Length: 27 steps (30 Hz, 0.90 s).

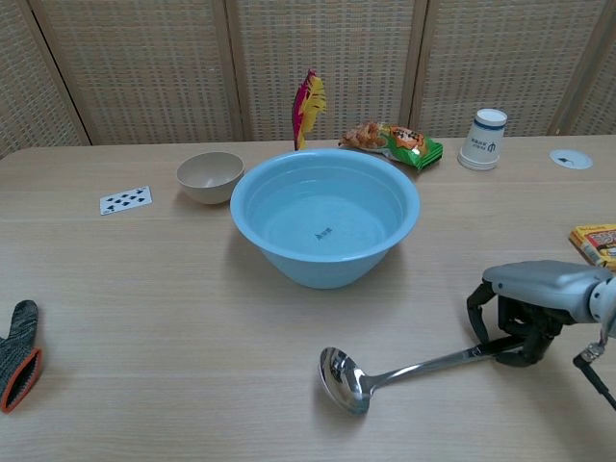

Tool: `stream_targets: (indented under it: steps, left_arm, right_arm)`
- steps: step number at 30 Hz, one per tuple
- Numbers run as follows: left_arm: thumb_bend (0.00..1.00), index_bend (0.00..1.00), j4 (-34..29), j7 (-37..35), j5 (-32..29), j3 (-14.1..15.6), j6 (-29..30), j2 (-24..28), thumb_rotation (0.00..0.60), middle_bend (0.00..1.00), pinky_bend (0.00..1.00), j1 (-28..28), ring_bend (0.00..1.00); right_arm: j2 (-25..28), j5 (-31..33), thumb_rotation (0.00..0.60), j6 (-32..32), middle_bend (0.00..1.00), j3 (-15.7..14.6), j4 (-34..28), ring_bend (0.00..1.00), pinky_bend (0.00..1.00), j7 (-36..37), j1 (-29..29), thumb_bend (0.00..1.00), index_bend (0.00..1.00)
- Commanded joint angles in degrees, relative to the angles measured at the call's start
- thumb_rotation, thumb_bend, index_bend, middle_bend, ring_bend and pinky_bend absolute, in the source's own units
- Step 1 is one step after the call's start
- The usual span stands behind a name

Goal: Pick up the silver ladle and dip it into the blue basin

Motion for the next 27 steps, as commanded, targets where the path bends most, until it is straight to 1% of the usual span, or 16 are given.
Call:
stream_targets:
  steps: [1,6,21,27]
  left_arm:
    - [0.00,0.00,-0.08,-0.19,0.21,0.07,0.08,0.10,0.600,0.00,0.00,0.03,0.00]
    - [0.00,0.00,-0.42,-0.78,0.99,0.41,0.28,0.45,0.600,0.00,0.00,0.18,0.00]
    - [0.00,0.00,-0.88,-1.27,2.03,0.87,0.57,0.78,0.600,0.00,0.00,0.35,0.00]
    - [0.00,0.00,-0.79,-1.32,1.74,0.77,0.25,0.76,0.600,0.00,0.00,0.19,0.00]
  right_arm:
    - [3.14,-0.12,0.600,0.84,1.00,-0.03,-3.60,1.00,1.00,0.42,-0.38,0.83,0.79]
    - [8.31,0.17,0.600,1.80,1.00,-0.18,-9.48,1.00,1.00,0.85,-0.83,0.83,0.80]
    - [19.64,0.57,0.600,3.12,1.00,-0.34,-22.09,1.00,1.00,1.91,-0.90,0.84,0.82]
    - [23.27,2.91,0.600,2.66,1.00,1.02,-26.50,1.00,1.00,1.33,1.11,0.85,0.82]
